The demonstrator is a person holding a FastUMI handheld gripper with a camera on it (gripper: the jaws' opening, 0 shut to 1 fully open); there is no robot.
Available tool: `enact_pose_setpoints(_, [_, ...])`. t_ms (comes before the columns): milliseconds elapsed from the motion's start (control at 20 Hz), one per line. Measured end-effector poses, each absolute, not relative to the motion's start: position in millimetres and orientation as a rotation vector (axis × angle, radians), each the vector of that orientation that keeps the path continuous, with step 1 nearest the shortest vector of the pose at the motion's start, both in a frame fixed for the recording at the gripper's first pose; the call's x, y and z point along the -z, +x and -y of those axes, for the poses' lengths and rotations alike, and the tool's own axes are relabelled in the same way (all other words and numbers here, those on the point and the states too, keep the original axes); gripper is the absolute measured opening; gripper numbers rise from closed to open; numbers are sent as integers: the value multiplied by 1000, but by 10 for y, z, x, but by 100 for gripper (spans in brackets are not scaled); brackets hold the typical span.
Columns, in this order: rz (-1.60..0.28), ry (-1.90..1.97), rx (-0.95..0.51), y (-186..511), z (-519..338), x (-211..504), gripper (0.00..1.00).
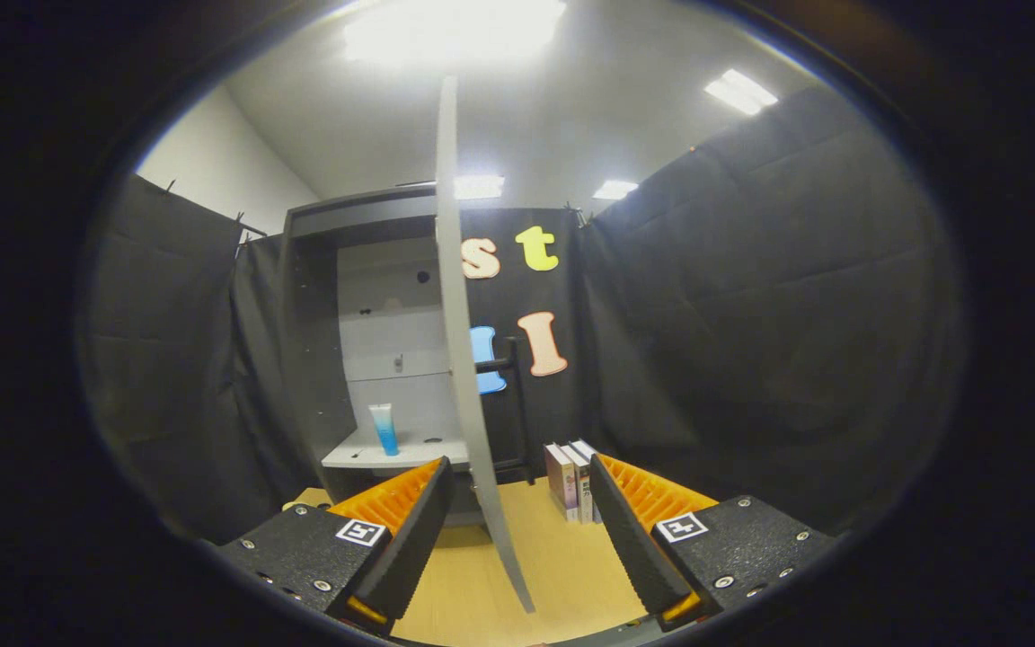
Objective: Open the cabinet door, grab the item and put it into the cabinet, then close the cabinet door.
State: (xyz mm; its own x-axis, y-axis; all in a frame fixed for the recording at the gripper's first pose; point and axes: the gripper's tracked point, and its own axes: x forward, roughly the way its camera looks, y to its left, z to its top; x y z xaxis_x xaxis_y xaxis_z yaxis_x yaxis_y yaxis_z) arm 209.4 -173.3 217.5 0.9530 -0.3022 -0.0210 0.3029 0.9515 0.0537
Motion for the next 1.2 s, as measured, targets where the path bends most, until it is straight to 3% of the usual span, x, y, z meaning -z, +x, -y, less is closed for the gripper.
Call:
enact_pose_setpoints(250, [31, 32, 472, 2296, 2299, -2313, 93])
enact_pose_setpoints(650, [-22, 17, 596, 2826, 2673, -2152, 92])
enact_pose_setpoints(1050, [-13, -16, 590, 2839, 2596, -2203, 90])
enact_pose_setpoints(1200, [-10, -31, 516, 2905, 2304, -2201, 86])
